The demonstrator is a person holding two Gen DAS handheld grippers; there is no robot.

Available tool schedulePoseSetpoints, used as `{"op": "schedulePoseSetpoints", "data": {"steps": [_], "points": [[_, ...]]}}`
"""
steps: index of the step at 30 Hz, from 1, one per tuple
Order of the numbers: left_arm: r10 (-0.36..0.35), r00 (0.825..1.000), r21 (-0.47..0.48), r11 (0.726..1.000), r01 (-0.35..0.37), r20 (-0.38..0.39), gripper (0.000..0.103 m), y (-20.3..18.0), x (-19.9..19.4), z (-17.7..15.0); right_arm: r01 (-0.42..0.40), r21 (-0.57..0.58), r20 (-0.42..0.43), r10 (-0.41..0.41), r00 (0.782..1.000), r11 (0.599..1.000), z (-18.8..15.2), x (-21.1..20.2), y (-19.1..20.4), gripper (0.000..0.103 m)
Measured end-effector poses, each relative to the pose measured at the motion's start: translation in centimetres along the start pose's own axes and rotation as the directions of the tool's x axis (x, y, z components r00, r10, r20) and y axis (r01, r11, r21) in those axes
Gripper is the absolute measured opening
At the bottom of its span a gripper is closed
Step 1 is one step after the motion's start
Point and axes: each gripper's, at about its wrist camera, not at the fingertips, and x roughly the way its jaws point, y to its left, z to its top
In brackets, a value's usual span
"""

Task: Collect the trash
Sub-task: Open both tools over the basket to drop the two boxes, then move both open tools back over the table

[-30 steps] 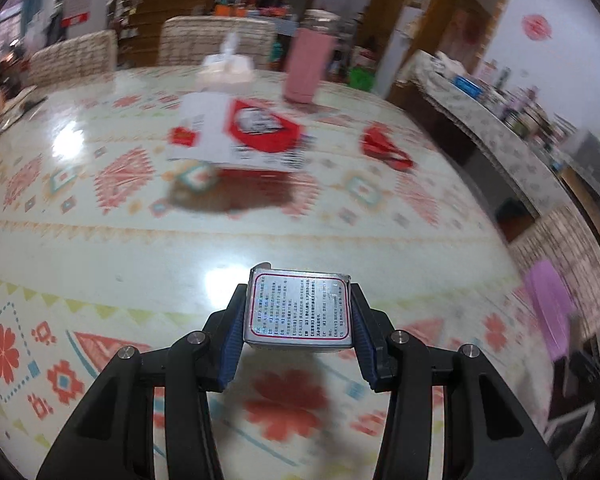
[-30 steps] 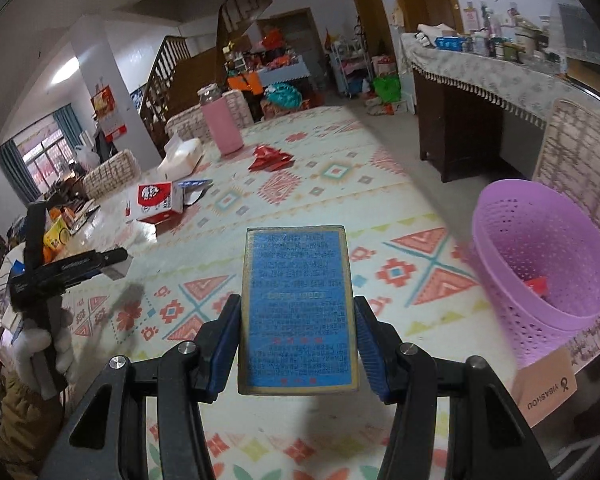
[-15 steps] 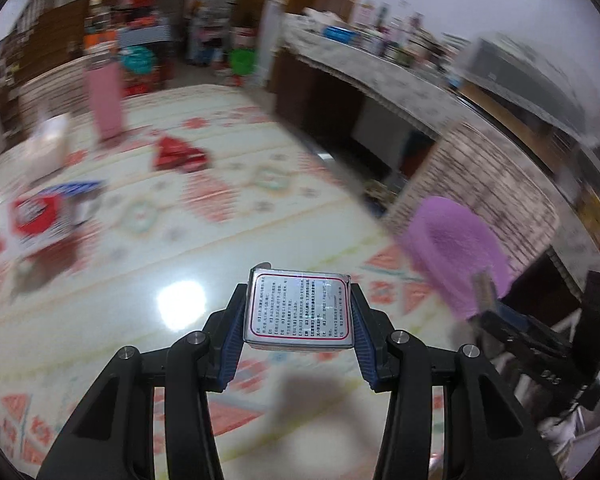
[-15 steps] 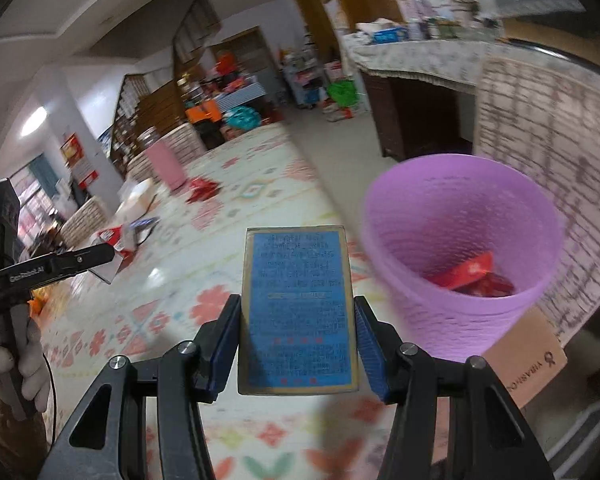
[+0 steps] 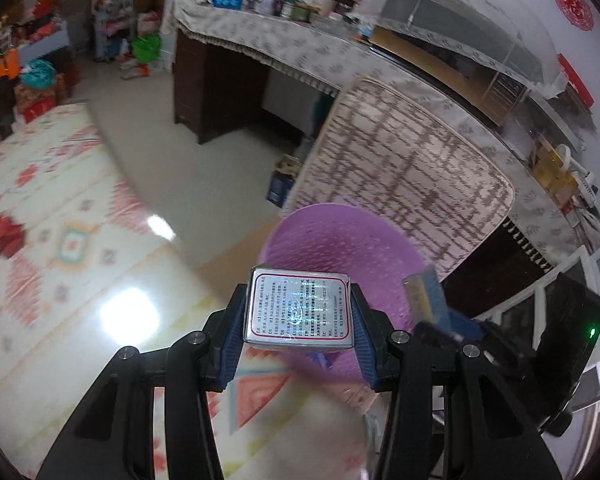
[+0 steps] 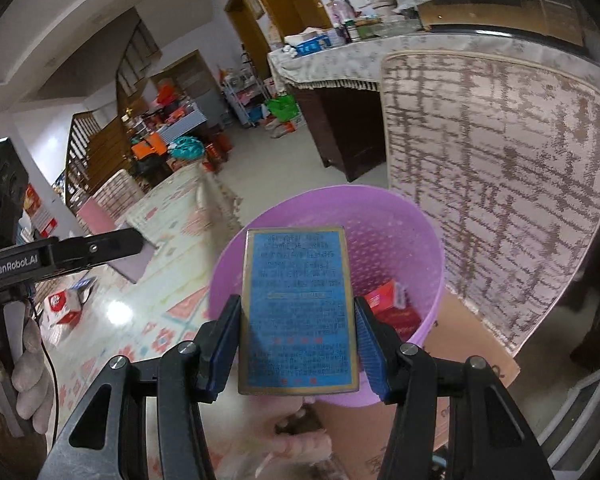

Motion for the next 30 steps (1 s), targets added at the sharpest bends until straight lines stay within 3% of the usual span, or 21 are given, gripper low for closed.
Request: {"op": "schedulePoseSetpoints", "data": {"steps": [4,9,17,24,30], "points": [[-0.021,1.0,0.018,1.0,0.021,-0.014,0.048,-1.3,2.0,1.6,0.023,0.003,0.017,-0.023,1.0,1.0,1.5,1.0,-1.3,0.06],[0.022,1.0,0.032,0.999,-0.023,0.021,0.073,-1.1,1.5,1.2,0.034,0.027,0.024,-0.034,0.999,0.999,2.2,1.6,-2.0,0.065],[0.141,0.989,0.018,0.99,-0.142,0.044,0.075,2.3,-1.6,-2.4,0.0,0.01,-0.001,0.0,1.0,1.0,1.1,2.3,-0.3,0.068],[0.338,0.939,-0.047,0.941,-0.336,0.064,0.075,7.2,-5.6,-5.9,-0.06,-0.032,-0.027,0.059,0.998,0.998,0.1,2.4,3.8,0.075],[0.423,0.9,-0.125,0.903,-0.411,0.099,0.075,11.5,-9.3,-9.2,-0.141,-0.09,-0.074,0.134,0.988,0.986,-1.7,3.1,9.3,0.081]]}}
